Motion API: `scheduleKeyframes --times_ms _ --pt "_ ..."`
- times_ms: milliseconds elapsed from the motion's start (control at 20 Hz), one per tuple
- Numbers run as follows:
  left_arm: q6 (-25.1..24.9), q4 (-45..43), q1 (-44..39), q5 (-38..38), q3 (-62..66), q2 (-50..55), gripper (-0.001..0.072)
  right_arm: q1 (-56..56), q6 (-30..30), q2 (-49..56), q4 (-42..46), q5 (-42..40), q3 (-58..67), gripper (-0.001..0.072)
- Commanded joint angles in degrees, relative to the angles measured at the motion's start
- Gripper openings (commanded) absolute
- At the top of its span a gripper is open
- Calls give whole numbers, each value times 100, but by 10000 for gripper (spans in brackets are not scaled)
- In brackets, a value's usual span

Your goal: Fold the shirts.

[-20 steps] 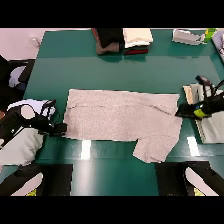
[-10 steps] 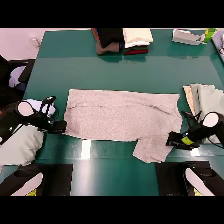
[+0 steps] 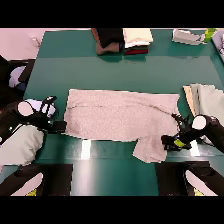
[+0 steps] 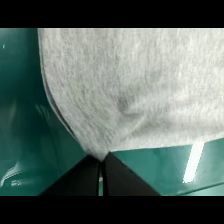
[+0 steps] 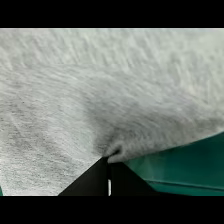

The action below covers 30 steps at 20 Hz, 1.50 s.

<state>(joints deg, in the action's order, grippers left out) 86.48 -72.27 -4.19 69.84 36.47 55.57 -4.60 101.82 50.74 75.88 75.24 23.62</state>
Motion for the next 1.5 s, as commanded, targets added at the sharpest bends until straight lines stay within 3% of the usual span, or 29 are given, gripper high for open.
scheduleKeyframes --times_ms 0,350,500,900,1200,1400,1450 --pt "-96 -273 4 271 52 -258 26 -365 79 -225 269 -129 275 16" --pt "63 -402 4 1635 61 -1620 26 -376 164 -1805 1281 1458 1086 15" --pt "59 -407 4 1346 334 -1545 26 -367 166 -1897 1506 1340 1606 14" --pt "48 -555 7 -415 1676 389 26 168 -188 804 1515 -96 3630 14" --pt "4 -553 7 -1121 2592 2142 27 229 -317 2979 1471 -160 5302 15" --pt "4 -546 7 -1375 2708 2483 28 229 -424 3814 1049 -205 5893 17" --pt "4 -542 7 -1364 2717 2481 62 229 -452 3941 953 -225 6002 19"
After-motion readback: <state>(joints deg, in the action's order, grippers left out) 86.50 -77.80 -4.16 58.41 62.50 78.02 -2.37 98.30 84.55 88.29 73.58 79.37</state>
